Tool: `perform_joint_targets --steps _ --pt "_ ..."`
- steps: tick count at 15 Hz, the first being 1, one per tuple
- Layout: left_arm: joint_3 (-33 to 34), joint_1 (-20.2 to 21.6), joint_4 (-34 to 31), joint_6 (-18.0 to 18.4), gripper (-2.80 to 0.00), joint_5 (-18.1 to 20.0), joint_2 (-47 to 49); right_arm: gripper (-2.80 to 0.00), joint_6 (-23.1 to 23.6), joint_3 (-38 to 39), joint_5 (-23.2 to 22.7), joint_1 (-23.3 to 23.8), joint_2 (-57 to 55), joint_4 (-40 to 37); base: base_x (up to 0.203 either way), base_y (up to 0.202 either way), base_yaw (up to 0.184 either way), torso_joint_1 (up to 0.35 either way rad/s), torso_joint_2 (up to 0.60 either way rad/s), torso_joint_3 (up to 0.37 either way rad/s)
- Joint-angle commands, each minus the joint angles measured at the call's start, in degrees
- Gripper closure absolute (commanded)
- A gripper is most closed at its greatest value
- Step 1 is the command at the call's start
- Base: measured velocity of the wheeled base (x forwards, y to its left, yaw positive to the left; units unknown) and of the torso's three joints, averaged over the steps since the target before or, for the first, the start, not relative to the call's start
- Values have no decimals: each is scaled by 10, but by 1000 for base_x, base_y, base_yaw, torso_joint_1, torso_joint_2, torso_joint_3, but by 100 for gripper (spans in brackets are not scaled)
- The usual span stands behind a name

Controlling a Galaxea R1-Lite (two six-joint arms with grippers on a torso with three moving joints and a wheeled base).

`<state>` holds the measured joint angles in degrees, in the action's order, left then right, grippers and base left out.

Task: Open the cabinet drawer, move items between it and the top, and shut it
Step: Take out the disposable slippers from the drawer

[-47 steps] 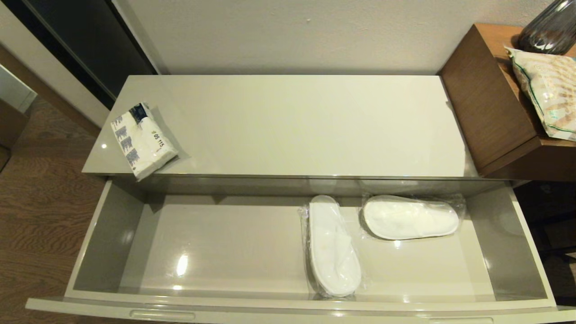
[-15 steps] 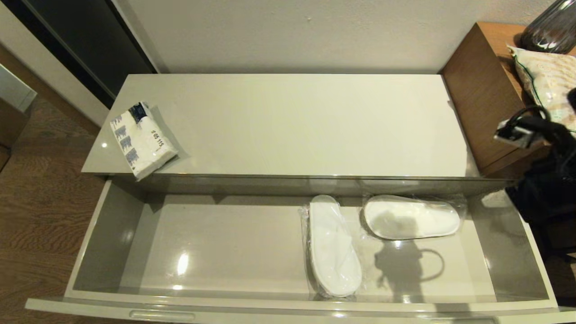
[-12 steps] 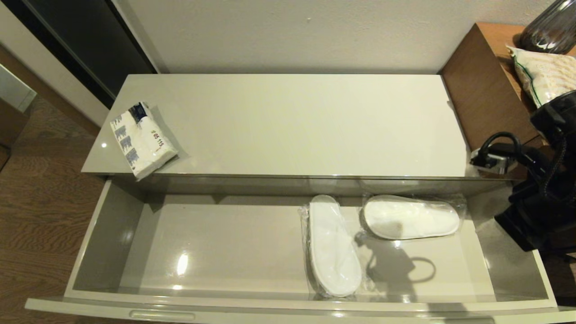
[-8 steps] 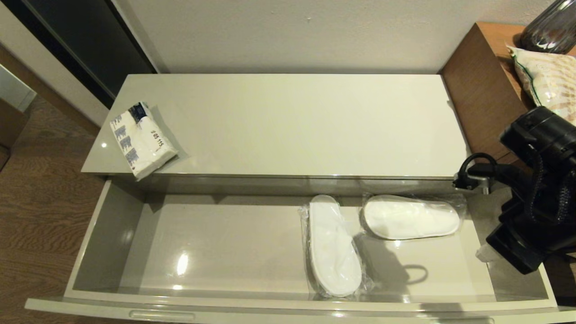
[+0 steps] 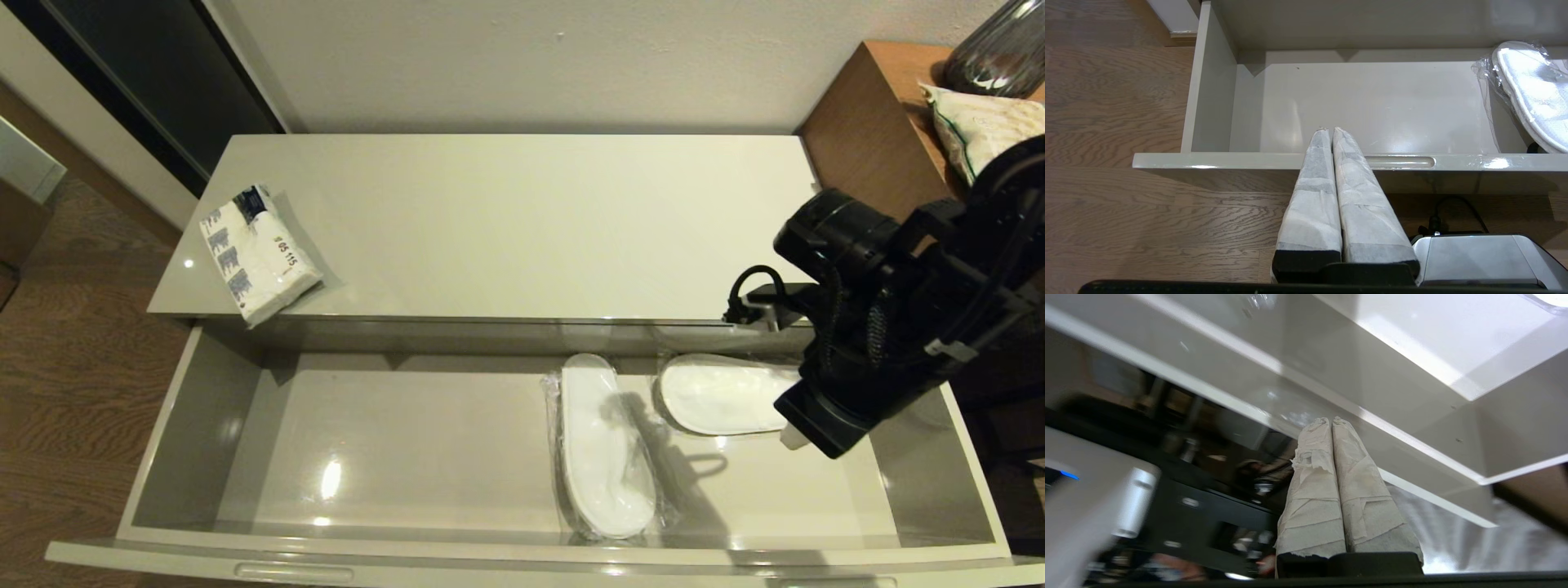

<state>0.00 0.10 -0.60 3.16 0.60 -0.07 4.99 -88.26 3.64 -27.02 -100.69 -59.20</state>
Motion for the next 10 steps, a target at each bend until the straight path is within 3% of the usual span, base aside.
perform_joint_targets --steps 1,3,5,8,9,10 --pt "0 0 0 0 0 0 1 0 -51 -87 -2 -11 -67 -59 0 0 0 0 0 0" --pt "0 0 0 0 0 0 1 0 -74 -70 6 -3 -67 -80 0 0 0 0 0 0" --pt "0 0 0 0 0 0 1 0 -49 -24 38 30 -47 -85 0 0 0 0 0 0" --pt "0 0 0 0 0 0 1 0 145 -22 54 97 -9 -76 0 0 0 0 0 0" --pt "0 0 0 0 0 0 1 0 186 -21 54 114 2 -74 0 0 0 0 0 0" --pt "0 0 0 0 0 0 1 0 194 -16 54 116 4 -73 0 0 0 0 0 0"
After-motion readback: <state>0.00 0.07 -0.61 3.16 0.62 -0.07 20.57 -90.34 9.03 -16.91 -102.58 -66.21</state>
